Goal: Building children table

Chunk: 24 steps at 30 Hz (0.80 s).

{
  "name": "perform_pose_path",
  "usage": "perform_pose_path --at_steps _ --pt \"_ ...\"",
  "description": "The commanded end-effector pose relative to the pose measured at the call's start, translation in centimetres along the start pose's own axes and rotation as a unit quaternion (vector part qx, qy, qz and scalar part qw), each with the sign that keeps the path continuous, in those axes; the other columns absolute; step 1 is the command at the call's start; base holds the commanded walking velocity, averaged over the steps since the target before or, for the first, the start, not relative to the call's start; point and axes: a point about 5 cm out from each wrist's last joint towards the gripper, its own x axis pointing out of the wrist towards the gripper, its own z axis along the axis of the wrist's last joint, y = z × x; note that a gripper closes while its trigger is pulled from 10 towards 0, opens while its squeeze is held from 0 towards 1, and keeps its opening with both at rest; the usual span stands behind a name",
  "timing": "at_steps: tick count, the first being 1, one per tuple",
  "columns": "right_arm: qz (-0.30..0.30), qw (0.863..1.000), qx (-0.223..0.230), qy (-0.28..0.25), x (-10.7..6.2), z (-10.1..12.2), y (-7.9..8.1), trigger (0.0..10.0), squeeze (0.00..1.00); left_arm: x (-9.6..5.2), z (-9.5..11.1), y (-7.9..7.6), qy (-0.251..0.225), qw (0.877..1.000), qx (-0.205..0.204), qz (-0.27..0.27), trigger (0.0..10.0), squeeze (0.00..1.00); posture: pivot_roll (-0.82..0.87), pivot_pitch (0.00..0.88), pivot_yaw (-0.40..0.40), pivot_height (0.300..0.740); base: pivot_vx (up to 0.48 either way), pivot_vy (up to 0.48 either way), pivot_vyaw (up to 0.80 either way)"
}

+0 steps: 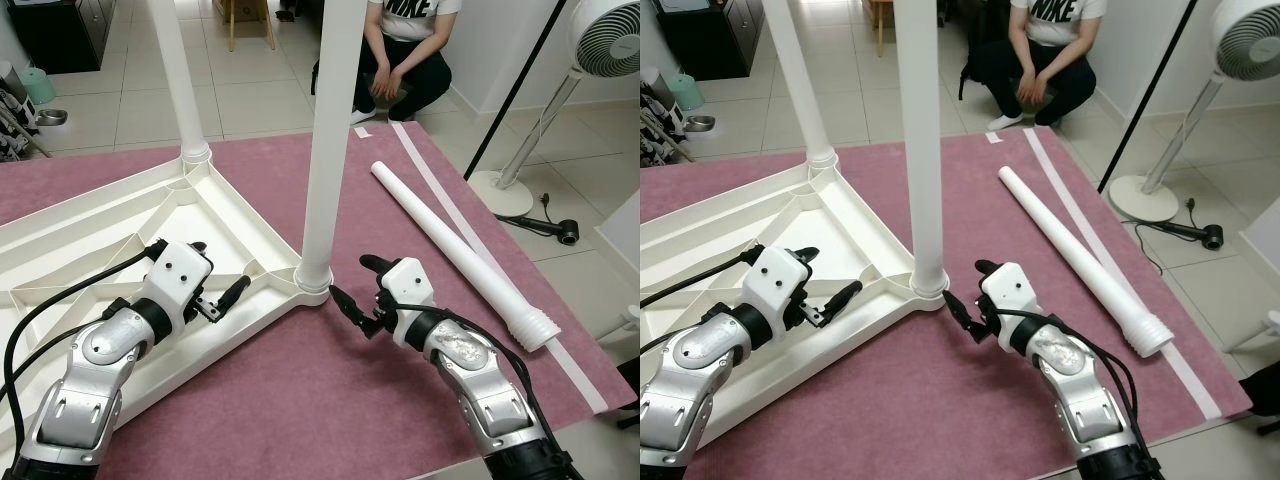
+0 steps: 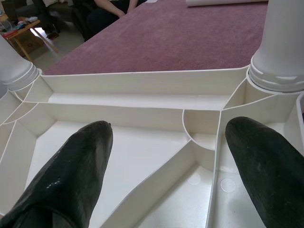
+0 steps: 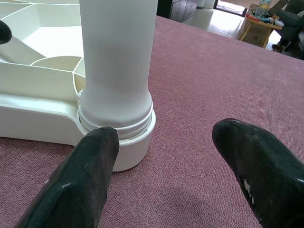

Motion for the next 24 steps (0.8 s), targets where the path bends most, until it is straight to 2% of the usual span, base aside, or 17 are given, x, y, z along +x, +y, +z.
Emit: perform_pose_path --at_steps 1,24 --pt "-0.001 1.000 0.002 -0.005 0.07 0.17 0.20 10.0 0.00 0.46 0.24 -0.37 -0.011 1.000 -0.014 0.007 10.0 0.00 0.05 0.000 0.055 0.740 0.000 0.000 0.00" --pt "-0.001 1.000 0.002 -0.005 0.07 0.17 0.20 10.0 0.00 0.46 0.24 -0.37 -0.011 1.000 -0.014 0.007 10.0 0.00 0.05 0.000 0.055 0.740 0.000 0.000 0.00"
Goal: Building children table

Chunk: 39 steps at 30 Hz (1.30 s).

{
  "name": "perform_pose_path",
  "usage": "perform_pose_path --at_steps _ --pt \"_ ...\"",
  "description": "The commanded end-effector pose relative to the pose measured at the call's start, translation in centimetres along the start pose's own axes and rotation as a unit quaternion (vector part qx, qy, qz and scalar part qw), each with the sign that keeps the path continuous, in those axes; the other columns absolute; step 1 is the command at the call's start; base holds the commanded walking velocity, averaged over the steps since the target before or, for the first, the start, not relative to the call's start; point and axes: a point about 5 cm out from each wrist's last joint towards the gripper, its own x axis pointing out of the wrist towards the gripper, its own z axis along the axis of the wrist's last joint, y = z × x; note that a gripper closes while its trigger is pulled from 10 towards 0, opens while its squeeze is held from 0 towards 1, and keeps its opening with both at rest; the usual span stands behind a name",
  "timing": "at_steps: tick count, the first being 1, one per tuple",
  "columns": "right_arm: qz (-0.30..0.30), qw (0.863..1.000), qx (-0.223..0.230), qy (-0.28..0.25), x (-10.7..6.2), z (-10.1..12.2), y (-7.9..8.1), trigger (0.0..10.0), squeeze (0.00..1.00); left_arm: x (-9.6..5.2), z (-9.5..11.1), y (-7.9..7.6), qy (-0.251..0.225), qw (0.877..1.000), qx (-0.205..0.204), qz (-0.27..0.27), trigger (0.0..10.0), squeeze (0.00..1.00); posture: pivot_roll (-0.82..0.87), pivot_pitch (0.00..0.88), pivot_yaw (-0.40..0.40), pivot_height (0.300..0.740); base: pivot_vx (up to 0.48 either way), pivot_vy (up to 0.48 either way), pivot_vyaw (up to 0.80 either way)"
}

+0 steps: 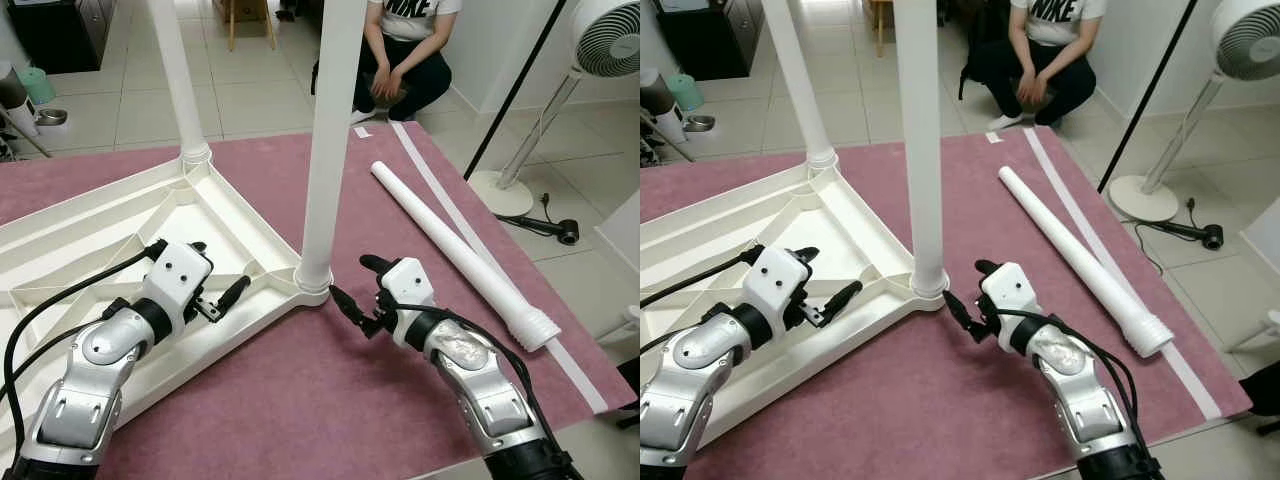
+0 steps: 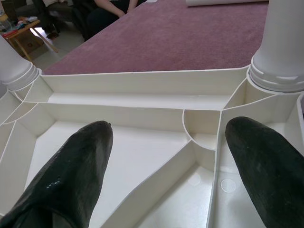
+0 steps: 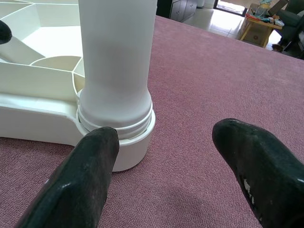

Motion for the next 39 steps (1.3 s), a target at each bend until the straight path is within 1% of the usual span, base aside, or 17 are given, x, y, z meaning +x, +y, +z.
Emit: perform_pose_path --at_steps 1,10,11,12,14,16,17,31,33,34,35,36,37,38,39 --pt "-0.001 1.000 0.002 -0.005 0.1 0.2 0.2 10.0 0.00 0.5 0.2 -0.4 -0.011 1.000 -0.014 0.007 10.0 0.00 0.05 0.000 0.055 0.740 0.000 0.000 0.00" --pt "-0.001 1.000 0.002 -0.005 0.1 0.2 0.2 10.0 0.00 0.5 0.2 -0.4 -0.011 1.000 -0.014 0.007 10.0 0.00 0.05 0.000 0.055 0.740 0.000 0.000 0.00" --pt "0.006 1.000 -0.004 -0.003 0.0 0.1 0.1 10.0 0.00 0.0 0.1 -0.1 -0.001 1.000 0.005 -0.002 10.0 0.00 0.05 0.000 0.000 0.740 0.000 0.000 0.00" --pt "-0.032 0.999 0.003 -0.030 1.3 0.9 -0.2 10.0 0.00 1.1 -0.1 -0.3 0.008 1.000 0.003 0.004 10.0 0.00 0.05 0.000 0.000 0.740 0.000 0.000 0.00" --pt "-0.032 0.999 0.003 -0.030 1.3 0.9 -0.2 10.0 0.00 1.1 -0.1 -0.3 0.008 1.000 0.003 0.004 10.0 0.00 0.05 0.000 0.000 0.740 0.000 0.000 0.00" --pt "-0.079 0.995 0.016 -0.063 2.7 2.1 -0.6 10.0 0.00 2.6 -0.2 -0.7 0.016 1.000 0.000 0.013 10.0 0.00 0.05 0.000 0.000 0.740 0.000 0.000 0.00" --pt "-0.088 0.994 0.019 -0.069 3.0 2.3 -0.7 10.0 0.00 2.9 -0.2 -0.8 0.016 1.000 -0.003 0.015 10.0 0.00 0.05 0.000 0.000 0.740 0.000 0.000 0.00" --pt "-0.094 0.993 0.017 -0.071 3.1 2.3 -0.7 10.0 0.00 3.1 -0.3 -0.7 0.017 1.000 0.000 0.015 10.0 0.00 0.05 0.000 0.000 0.740 0.000 0.000 0.00" --pt "-0.096 0.993 0.015 -0.070 3.2 2.1 -0.7 10.0 0.00 2.8 -0.4 -0.9 0.019 1.000 -0.001 -0.002 10.0 0.00 0.05 0.000 0.000 0.740 0.000 0.000 0.00" --pt "-0.096 0.993 0.015 -0.070 3.2 2.1 -0.7 10.0 0.00 2.8 -0.4 -0.9 0.019 1.000 -0.001 -0.002 10.0 0.00 0.05 0.000 0.000 0.740 0.000 0.000 0.00" --pt "-0.097 0.993 0.015 -0.069 3.1 2.0 -0.7 10.0 0.00 2.5 -0.5 -1.0 0.019 1.000 -0.001 -0.019 10.0 0.00 0.05 0.000 0.000 0.740 0.000 0.000 0.00" --pt "-0.097 0.993 0.015 -0.069 3.1 2.0 -0.7 10.0 0.00 2.5 -0.5 -1.0 0.019 1.000 -0.001 -0.019 10.0 0.00 0.05 0.000 0.000 0.740 0.000 0.000 0.00" --pt "-0.100 0.993 0.013 -0.066 3.0 1.9 -0.9 10.0 0.00 2.0 -0.5 -1.1 0.020 0.999 -0.001 -0.040 10.0 0.00 0.05 0.000 0.000 0.740 0.000 0.000 0.00" --pt "-0.105 0.993 0.001 -0.061 2.8 1.7 -1.2 10.0 0.00 1.2 -0.5 -1.1 0.022 0.997 0.006 -0.068 10.0 0.00 0.05 0.000 0.000 0.740 0.000 0.000 0.00" --pt "-0.105 0.993 0.001 -0.061 2.8 1.7 -1.2 10.0 0.00 1.2 -0.5 -1.1 0.022 0.997 0.006 -0.068 10.0 0.00 0.05 0.000 0.000 0.740 0.000 0.000 0.00"
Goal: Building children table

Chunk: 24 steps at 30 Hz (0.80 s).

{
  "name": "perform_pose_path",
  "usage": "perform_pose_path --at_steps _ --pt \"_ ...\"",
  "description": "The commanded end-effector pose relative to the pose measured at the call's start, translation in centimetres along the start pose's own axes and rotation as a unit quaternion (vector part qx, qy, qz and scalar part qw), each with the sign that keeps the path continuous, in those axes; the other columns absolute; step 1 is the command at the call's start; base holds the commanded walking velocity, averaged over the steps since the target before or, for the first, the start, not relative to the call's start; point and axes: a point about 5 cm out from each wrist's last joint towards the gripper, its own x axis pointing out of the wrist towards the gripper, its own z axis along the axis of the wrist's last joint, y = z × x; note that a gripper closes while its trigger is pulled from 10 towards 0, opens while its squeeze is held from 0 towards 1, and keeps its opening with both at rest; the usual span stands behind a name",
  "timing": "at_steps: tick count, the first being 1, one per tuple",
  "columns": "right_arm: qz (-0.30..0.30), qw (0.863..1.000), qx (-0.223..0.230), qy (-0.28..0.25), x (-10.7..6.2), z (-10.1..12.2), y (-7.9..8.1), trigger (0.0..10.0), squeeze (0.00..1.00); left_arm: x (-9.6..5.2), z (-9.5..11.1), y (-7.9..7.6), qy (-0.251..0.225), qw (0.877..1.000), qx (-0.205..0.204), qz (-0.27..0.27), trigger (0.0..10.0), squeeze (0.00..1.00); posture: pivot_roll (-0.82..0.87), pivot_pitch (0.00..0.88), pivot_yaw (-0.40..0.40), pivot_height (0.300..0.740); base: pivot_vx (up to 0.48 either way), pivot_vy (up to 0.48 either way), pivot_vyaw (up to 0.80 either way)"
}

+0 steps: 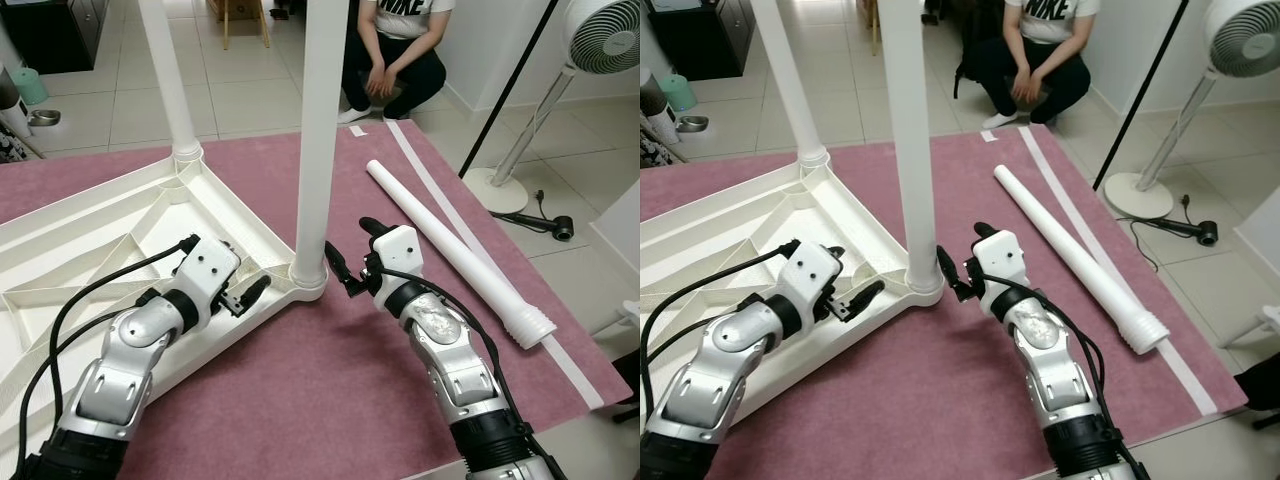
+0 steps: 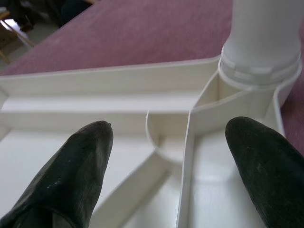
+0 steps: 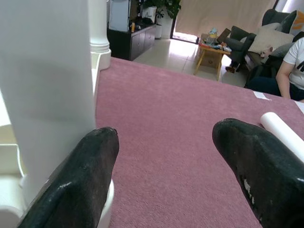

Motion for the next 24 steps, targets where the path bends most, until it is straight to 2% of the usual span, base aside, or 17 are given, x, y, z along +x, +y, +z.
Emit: perform_pose_path --at_steps 1,2,3,5,6,12,16,19,21,23,24 --pt "-0.011 1.000 -0.018 0.006 -0.2 -0.4 -0.7 10.0 0.00 -1.2 0.2 -0.2 -0.001 0.999 0.004 -0.049 10.0 0.00 0.05 0.000 0.000 0.740 0.000 0.000 0.00" --pt "-0.011 1.000 -0.018 0.006 -0.2 -0.4 -0.7 10.0 0.00 -1.2 0.2 -0.2 -0.001 0.999 0.004 -0.049 10.0 0.00 0.05 0.000 0.000 0.740 0.000 0.000 0.00" --pt "-0.016 1.000 -0.022 0.008 -0.4 -0.4 -1.2 10.0 0.00 -2.2 0.2 -0.4 0.006 0.996 0.012 -0.085 10.0 0.00 0.05 0.000 0.069 0.740 0.000 0.000 0.00" --pt "-0.016 1.000 -0.022 0.008 -0.4 -0.4 -1.2 10.0 0.00 -2.2 0.2 -0.4 0.006 0.996 0.012 -0.085 10.0 0.00 0.05 0.000 0.069 0.740 0.000 0.000 0.00" --pt "-0.021 1.000 -0.021 0.007 -0.4 -0.4 -1.6 10.0 0.00 -3.1 0.1 -0.6 0.013 0.993 0.019 -0.115 10.0 0.00 0.06 0.000 0.068 0.740 0.000 0.000 0.00" --pt "-0.022 1.000 -0.017 0.004 -0.2 -0.2 -1.7 10.0 0.00 -4.3 0.0 -1.2 0.033 0.984 0.038 -0.170 10.0 0.00 0.06 0.000 0.064 0.740 0.000 0.000 0.00" --pt "-0.021 1.000 -0.017 0.003 -0.2 -0.2 -1.6 10.0 0.00 -4.4 0.0 -1.3 0.033 0.983 0.039 -0.174 10.0 0.00 0.06 0.000 0.064 0.740 0.000 0.000 0.00" --pt "-0.017 1.000 -0.015 0.002 -0.2 -0.2 -1.3 10.0 0.00 -3.4 0.1 -0.7 0.024 0.990 0.045 -0.134 10.0 0.00 0.05 0.000 0.066 0.740 0.000 0.000 0.00" --pt "-0.017 1.000 -0.015 0.002 -0.2 -0.2 -1.3 10.0 0.00 -3.4 0.1 -0.7 0.024 0.990 0.045 -0.134 10.0 0.00 0.05 0.000 0.066 0.740 0.000 0.000 0.00" --pt "-0.013 1.000 -0.013 -0.001 -0.2 -0.2 -0.9 10.0 0.00 -2.2 0.2 0.0 0.018 0.995 0.041 -0.086 10.0 0.00 0.05 0.000 0.066 0.740 0.000 0.000 0.00" --pt "-0.013 1.000 -0.013 -0.001 -0.2 -0.2 -0.9 10.0 0.00 -2.2 0.2 0.0 0.018 0.995 0.041 -0.086 10.0 0.00 0.05 0.000 0.066 0.740 0.000 0.000 0.00"
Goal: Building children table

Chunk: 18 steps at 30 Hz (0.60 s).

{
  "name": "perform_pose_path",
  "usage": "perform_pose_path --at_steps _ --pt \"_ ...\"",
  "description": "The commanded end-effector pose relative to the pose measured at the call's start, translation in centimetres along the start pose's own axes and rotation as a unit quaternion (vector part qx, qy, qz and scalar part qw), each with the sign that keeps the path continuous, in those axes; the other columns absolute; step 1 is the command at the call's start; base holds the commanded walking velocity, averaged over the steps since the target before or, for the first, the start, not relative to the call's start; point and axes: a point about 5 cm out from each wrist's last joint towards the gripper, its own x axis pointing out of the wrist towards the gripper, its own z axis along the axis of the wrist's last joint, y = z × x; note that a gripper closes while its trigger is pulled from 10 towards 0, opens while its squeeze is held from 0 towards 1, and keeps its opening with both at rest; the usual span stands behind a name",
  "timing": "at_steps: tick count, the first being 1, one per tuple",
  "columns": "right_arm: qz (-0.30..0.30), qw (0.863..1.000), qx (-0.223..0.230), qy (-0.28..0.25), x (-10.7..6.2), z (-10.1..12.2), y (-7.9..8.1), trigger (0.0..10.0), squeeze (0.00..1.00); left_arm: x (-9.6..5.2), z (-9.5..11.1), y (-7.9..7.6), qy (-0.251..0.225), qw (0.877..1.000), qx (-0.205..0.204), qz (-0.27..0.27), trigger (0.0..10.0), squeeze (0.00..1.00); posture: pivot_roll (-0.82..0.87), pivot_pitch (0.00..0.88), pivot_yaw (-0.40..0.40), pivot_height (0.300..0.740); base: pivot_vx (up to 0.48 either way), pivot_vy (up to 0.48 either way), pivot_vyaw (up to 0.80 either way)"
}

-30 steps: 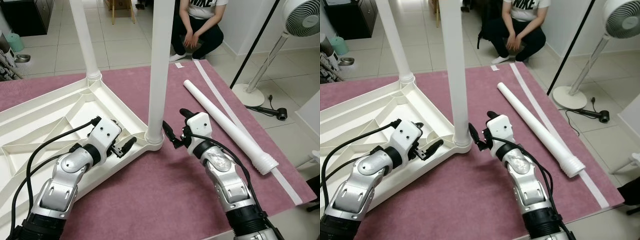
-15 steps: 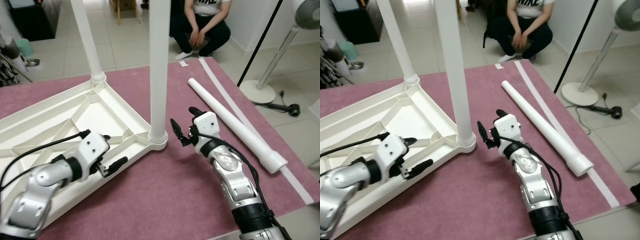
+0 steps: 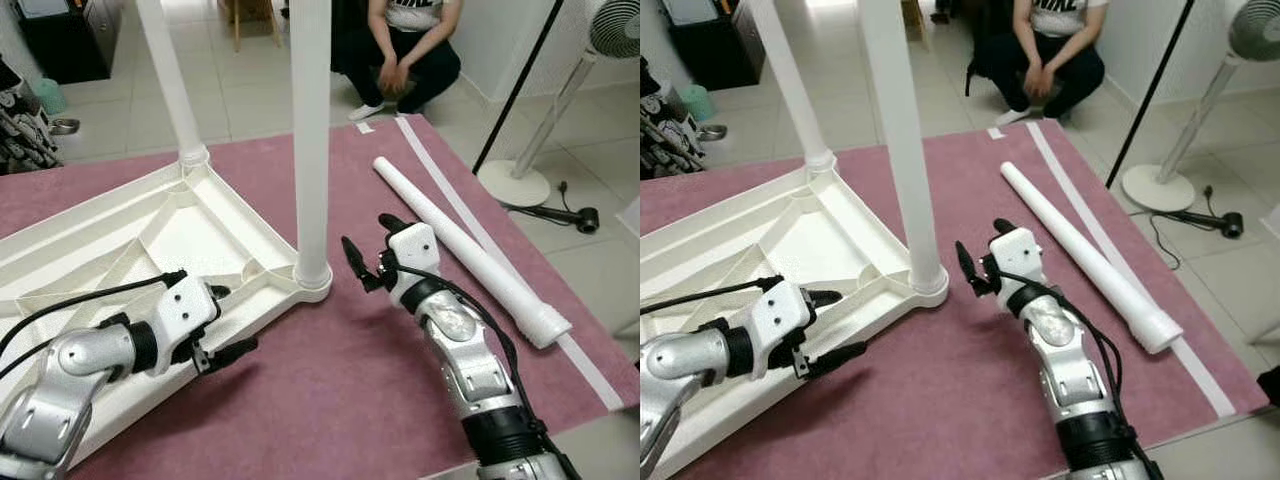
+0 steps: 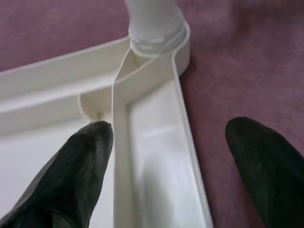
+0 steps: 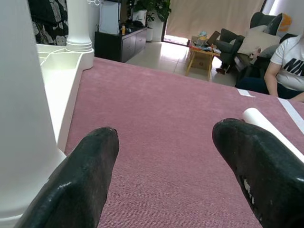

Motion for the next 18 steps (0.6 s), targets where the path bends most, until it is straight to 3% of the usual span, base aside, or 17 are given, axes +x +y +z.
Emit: perform_pose_path --at_steps 1,11,16,18 --pt "0.010 1.000 0.004 -0.003 0.0 0.0 0.5 10.0 0.00 0.3 -0.4 0.9 0.011 0.997 0.000 0.080 10.0 0.00 0.05 0.000 0.066 0.740 0.000 0.000 0.00" --pt "0.029 0.999 0.009 -0.008 0.2 0.3 1.5 10.0 0.00 2.0 -0.4 1.2 0.011 0.993 -0.016 0.118 10.0 0.00 0.04 0.000 0.048 0.740 0.000 0.000 0.00" --pt "0.031 0.999 0.008 -0.008 0.2 0.3 1.4 10.0 0.00 1.5 -1.1 0.2 0.033 0.996 -0.009 0.082 10.0 0.00 0.05 0.000 0.047 0.740 0.000 0.000 0.00" --pt "0.031 0.999 0.006 -0.007 0.2 0.3 1.2 10.0 0.00 0.7 -2.4 0.1 0.068 0.995 -0.003 0.074 10.0 0.00 0.05 0.000 0.044 0.740 0.000 0.000 0.00"
